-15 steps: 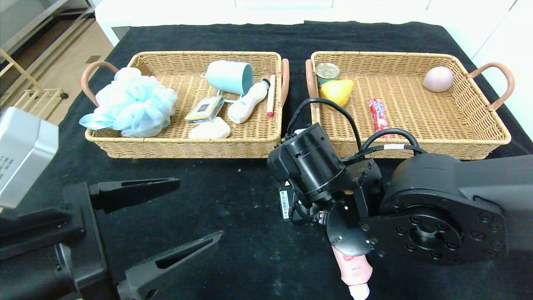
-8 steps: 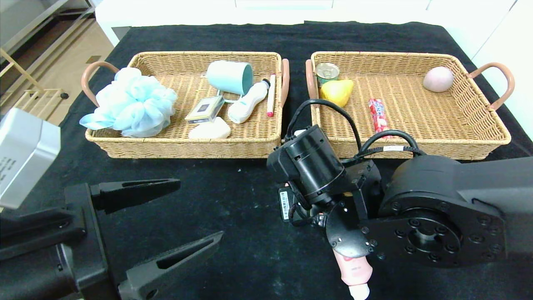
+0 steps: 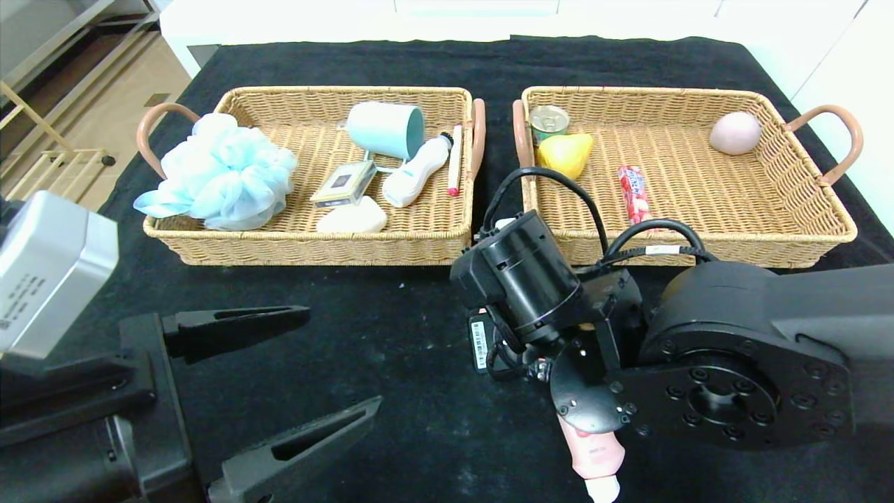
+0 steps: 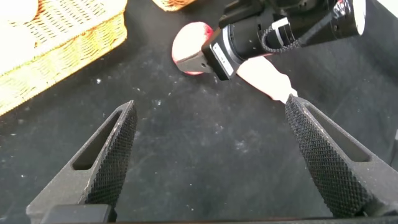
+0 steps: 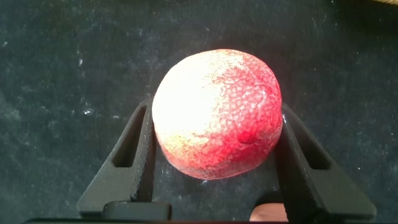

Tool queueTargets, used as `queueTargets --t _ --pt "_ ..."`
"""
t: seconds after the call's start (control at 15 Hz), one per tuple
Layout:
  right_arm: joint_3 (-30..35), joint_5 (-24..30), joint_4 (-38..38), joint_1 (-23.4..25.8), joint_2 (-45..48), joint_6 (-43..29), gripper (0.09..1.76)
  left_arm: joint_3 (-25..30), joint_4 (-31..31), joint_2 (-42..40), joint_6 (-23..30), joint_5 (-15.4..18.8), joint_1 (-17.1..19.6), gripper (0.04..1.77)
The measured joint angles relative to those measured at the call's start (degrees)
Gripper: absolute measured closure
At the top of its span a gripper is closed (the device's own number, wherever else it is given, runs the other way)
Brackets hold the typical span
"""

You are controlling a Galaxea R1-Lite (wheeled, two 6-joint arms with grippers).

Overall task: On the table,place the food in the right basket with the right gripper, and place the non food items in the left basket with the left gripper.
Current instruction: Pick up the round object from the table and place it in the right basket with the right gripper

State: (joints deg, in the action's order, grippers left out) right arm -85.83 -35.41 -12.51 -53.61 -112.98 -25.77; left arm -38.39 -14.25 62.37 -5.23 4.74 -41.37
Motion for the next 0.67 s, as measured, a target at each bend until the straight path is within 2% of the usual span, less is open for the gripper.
queueTargets --t 0.4,0.67 --pt "0.13 0.13 -0.57 -0.33 4.33 0.48 0.72 -0.09 -0.16 0.22 0.16 -0.37 -0.21 0.09" --pt "1.27 0.05 -0.48 0.91 8.96 5.99 0.72 -0.15 -0.16 0.28 0.09 -0.37 -0.21 0.09"
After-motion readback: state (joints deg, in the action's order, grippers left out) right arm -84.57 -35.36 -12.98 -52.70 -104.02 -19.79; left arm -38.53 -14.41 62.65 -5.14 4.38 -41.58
